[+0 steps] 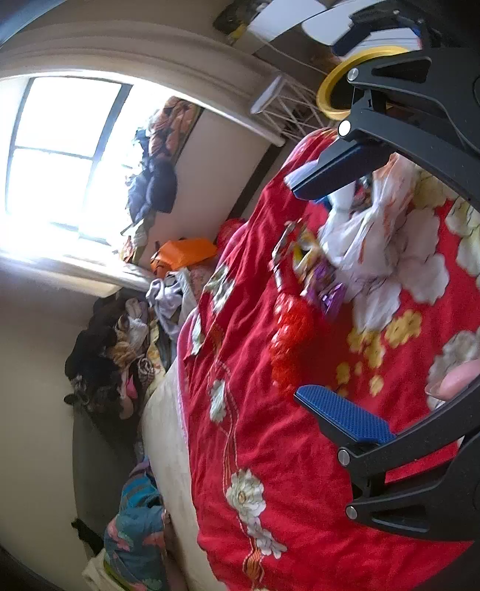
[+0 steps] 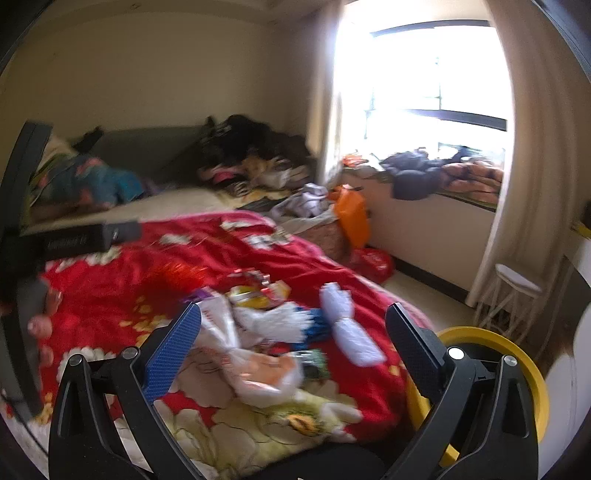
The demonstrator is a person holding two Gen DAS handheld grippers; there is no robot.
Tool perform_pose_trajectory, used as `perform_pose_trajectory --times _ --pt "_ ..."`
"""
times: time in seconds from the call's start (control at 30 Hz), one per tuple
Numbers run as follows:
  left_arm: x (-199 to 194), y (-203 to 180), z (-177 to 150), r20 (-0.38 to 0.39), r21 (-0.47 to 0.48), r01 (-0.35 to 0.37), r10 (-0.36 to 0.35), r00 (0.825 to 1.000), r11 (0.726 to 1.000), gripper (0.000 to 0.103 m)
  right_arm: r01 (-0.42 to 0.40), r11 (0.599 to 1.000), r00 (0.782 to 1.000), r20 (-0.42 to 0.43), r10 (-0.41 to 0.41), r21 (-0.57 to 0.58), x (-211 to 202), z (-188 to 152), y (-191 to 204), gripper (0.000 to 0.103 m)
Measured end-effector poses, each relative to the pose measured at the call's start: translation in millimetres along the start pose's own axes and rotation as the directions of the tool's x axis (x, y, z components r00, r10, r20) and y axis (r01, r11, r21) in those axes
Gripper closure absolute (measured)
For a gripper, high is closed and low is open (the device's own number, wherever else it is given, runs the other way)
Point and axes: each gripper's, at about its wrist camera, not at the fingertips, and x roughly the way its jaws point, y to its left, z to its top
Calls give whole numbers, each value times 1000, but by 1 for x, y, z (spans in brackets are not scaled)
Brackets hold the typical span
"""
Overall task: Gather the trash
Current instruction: 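Grasp the red plastic bag with the left tool while the right tool grasps the white plastic bag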
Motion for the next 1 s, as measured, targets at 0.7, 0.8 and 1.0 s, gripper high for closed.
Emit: perform_pose_trajectory --times 0.7,0.8,1.0 --pt "115 49 12 -271 -31 30 -37 962 999 11 -232 948 938 -308 159 -218 96 -20 42 30" --pt "132 55 12 -295 -70 27 -46 954 997 11 -246 938 925 -350 151 -244 109 -25 45 42" --pt "161 73 6 -360 -209 7 -83 929 978 11 -264 919 905 -405 131 -292 124 -35 53 57"
